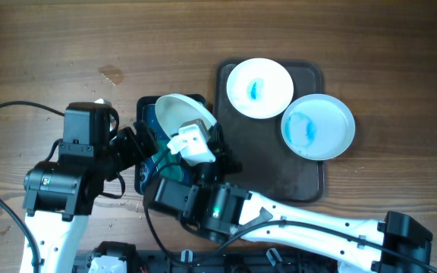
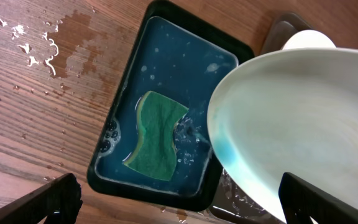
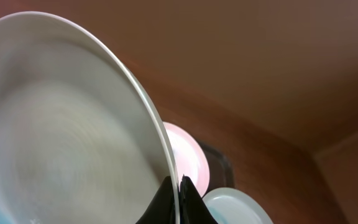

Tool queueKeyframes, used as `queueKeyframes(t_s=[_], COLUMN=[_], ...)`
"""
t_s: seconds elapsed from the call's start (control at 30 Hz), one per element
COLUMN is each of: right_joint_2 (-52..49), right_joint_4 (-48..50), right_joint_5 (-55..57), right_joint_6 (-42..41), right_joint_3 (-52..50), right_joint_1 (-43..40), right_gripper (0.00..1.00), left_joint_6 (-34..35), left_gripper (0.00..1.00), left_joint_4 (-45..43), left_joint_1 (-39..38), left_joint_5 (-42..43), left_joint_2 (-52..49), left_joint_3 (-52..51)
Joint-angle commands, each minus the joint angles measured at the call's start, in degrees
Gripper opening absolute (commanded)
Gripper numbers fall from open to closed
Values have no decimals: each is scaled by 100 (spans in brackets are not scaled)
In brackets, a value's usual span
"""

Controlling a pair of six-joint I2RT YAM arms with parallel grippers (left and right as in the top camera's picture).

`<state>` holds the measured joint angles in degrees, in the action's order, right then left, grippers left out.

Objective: Clean dirty plates on tray and stack at the side

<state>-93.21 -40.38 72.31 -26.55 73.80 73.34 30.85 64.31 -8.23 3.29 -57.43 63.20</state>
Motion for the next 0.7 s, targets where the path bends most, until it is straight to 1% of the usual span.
queueKeyframes(t_s=[0.0, 0.13, 0.2, 0.27, 0.37, 0.67], right_joint_2=[162, 162, 162, 162, 162, 162], right_joint_4=[334, 1139, 1696, 2024, 2197, 2194], right_joint_5=[485, 485, 487, 485, 483, 483], right_joint_6=[503, 1362, 1926, 2476, 2640, 2634], right_joint_3=[168, 168, 168, 168, 168, 168], right_joint_1=[96, 96, 96, 96, 96, 96], right_gripper=[4, 4, 4, 4, 4, 4], left_joint_6=[-63, -63, -63, -63, -63, -63], left_gripper=[100, 100, 100, 100, 100, 100], left_joint_4=[4, 4, 4, 4, 4, 4], left_joint_1=[37, 37, 37, 37, 37, 37], left_joint_5=[-17, -17, -17, -15, -17, -17], left_joint_2=[-11, -11, -11, -11, -11, -11], left_joint_3=[68, 68, 68, 68, 68, 68])
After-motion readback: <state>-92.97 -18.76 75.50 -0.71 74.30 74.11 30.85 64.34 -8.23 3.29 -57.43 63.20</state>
